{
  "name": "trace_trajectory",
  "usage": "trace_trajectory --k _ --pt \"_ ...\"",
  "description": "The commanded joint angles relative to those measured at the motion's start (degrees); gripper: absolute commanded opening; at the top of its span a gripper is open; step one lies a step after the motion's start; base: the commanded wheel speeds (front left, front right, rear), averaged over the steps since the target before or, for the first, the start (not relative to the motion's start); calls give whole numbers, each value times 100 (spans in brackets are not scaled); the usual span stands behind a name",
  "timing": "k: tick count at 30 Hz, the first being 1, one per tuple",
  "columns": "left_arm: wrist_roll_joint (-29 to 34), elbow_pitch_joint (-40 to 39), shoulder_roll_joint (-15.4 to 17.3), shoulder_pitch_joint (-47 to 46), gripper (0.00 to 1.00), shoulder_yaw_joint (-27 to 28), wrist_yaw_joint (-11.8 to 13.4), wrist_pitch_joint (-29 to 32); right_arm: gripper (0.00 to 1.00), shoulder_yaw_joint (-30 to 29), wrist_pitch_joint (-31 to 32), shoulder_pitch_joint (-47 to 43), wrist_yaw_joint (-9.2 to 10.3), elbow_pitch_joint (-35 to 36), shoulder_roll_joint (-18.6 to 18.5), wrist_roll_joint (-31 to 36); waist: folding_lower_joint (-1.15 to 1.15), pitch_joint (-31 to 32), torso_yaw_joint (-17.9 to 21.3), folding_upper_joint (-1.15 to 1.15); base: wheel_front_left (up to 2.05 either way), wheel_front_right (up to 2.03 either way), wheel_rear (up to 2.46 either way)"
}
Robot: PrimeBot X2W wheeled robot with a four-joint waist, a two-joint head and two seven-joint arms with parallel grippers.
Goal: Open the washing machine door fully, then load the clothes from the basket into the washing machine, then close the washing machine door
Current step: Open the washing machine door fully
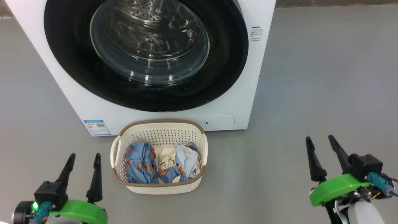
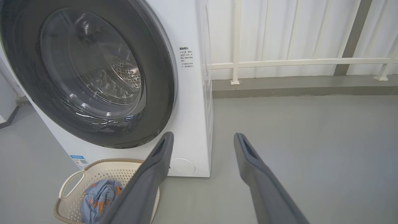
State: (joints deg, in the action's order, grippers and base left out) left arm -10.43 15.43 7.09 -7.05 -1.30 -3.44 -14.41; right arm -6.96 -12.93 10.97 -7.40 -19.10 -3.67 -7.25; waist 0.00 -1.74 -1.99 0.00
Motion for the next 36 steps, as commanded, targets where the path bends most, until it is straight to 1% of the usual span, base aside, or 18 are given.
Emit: trace_trajectory --k 1,12,19,24,29,32,33,34,35,36 --pt "90 -213 78 -152 100 216 31 -59 100 102 -90 338 -9 194 -22 -103 0 -50 -28 0 0 0 0" --pt "127 -307 -82 -128 100 227 -22 -59 100 225 -125 1227 -9 373 -236 -299 0 -326 -136 0 0 0 0" --pt "186 -277 -155 -248 100 164 -86 -59 100 -28 -93 2399 -9 448 -316 -1109 0 -648 -247 0 0 0 0" --pt "213 -257 -215 -402 100 98 -124 -59 100 -381 44 3274 -9 375 -337 -1839 0 -898 -361 0 0 0 0" --pt "251 -236 -265 -563 100 24 -160 -59 100 -843 246 4078 -9 72 -373 -2539 0 -1129 -470 0 0 0 0" --pt "264 -233 -294 -653 100 -14 -179 -59 100 -1292 392 4504 -9 -266 -314 -2999 0 -1253 -542 0 0 0 0" --pt "251 -218 -306 -679 100 -24 -185 -59 75 -1481 460 4643 -9 -418 -281 -3158 0 -1292 -565 0 0 0 0" --pt "246 -204 -316 -708 100 -39 -191 -59 32 -1654 504 4781 -9 -550 -263 -3275 0 -1337 -590 0 0 0 0" --pt "245 -198 -325 -744 100 -54 -196 -59 0 -1835 566 4923 -9 -691 -238 -3418 0 -1386 -619 0 0 0 0" --pt "244 -196 -333 -778 100 -66 -201 -59 0 -1992 643 5049 -9 -838 -223 -3526 0 -1434 -647 0 0 0 0"
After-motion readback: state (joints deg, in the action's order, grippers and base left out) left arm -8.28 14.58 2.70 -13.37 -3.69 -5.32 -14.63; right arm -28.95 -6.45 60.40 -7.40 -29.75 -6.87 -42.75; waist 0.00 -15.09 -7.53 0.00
